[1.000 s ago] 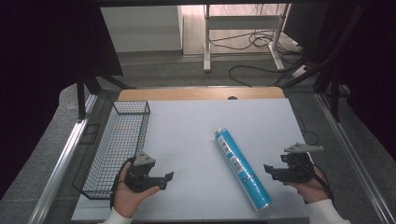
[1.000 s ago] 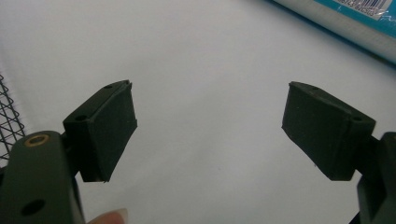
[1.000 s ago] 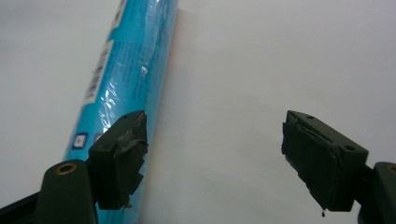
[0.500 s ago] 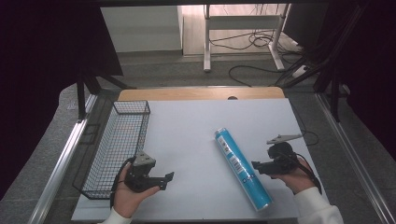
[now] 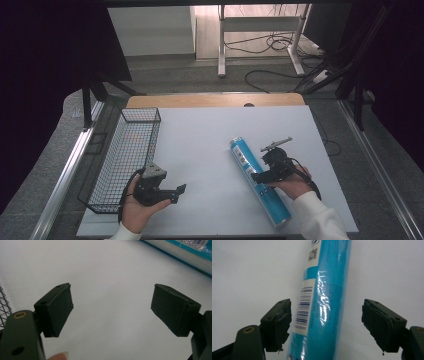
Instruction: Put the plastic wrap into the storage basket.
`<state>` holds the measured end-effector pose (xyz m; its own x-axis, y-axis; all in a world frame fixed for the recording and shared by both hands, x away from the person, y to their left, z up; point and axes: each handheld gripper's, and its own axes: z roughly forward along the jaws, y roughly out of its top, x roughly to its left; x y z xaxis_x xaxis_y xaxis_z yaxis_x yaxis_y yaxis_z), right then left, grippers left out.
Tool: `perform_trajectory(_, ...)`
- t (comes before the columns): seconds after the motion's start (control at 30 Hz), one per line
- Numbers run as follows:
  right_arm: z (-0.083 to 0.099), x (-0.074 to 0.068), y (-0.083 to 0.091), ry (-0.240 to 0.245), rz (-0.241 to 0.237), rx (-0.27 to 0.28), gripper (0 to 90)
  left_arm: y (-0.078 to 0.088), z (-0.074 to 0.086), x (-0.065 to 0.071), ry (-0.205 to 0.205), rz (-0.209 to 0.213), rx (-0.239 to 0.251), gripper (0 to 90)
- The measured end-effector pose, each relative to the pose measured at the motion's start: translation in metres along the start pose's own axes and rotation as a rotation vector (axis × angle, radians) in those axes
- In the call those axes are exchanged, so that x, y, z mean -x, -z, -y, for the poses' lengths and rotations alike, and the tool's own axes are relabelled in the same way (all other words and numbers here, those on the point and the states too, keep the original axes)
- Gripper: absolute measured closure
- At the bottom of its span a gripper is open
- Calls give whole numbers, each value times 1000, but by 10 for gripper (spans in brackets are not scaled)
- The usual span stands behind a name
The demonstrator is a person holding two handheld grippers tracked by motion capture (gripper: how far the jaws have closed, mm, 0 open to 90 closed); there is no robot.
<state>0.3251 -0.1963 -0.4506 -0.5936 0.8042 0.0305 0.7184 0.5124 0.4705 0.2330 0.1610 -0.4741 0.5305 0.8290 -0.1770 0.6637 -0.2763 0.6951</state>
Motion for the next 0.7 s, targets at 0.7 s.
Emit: perform_trajectory(0.7, -11, -7, -53, -10, 32, -192, 217, -1, 1, -1, -6, 1, -4, 175)
